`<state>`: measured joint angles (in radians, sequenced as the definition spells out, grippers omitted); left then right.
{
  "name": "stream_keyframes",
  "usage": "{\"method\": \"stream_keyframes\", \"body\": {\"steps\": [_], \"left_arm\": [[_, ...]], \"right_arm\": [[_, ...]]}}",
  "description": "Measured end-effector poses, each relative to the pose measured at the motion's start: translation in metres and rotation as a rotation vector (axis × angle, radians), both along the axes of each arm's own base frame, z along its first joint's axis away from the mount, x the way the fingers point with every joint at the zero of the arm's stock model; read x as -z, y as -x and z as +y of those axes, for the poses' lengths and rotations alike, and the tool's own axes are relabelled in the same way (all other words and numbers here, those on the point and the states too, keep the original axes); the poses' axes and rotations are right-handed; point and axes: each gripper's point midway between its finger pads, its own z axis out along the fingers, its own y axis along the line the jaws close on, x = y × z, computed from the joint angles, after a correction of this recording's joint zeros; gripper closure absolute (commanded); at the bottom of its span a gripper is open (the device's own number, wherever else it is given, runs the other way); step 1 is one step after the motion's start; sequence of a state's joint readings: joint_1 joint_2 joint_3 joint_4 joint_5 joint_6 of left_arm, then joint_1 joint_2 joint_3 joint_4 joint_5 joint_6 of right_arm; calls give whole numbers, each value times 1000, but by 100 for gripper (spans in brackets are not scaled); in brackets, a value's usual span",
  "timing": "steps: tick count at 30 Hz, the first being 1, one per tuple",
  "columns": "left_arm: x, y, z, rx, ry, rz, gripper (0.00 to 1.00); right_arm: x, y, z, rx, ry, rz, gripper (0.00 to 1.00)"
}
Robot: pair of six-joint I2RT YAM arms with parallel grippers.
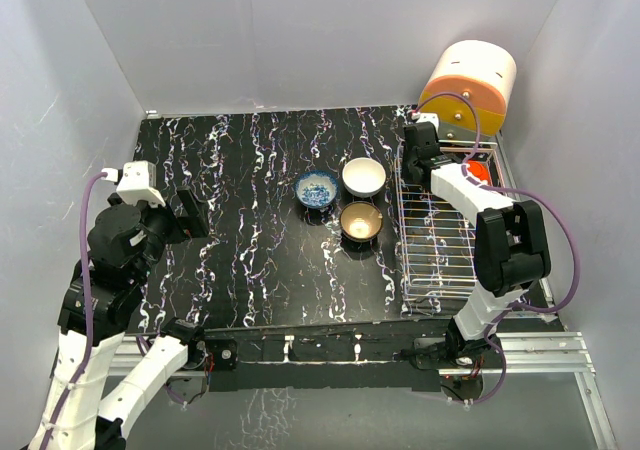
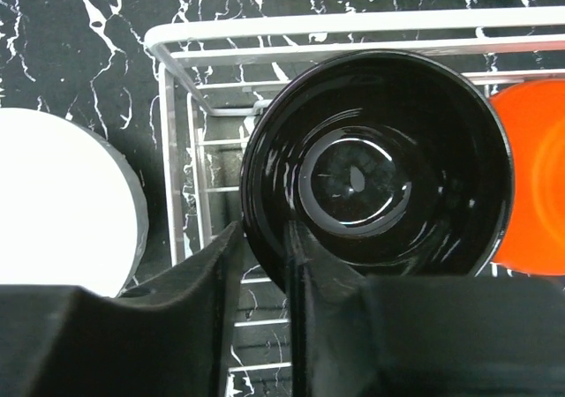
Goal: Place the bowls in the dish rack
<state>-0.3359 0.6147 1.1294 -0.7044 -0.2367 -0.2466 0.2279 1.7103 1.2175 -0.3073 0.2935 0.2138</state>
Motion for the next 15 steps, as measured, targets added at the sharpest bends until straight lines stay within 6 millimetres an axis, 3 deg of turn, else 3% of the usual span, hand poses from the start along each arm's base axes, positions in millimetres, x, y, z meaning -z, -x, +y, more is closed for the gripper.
{"method": "stream_keyframes", "body": {"steps": [6, 10, 12, 15], "left_arm": [[0, 0, 0, -2, -1, 0, 3], [0, 0, 1, -4, -2, 0, 3], [0, 0, 1, -7, -3, 0, 3], [1, 0, 2, -10, -4, 1, 3]], "right_arm": [[-3, -3, -7, 19, 36, -17, 76], [-3, -4, -10, 24, 57, -22, 82], [-1, -6, -10, 25, 61, -23, 91], [-3, -10, -10, 21, 64, -41, 92]]}}
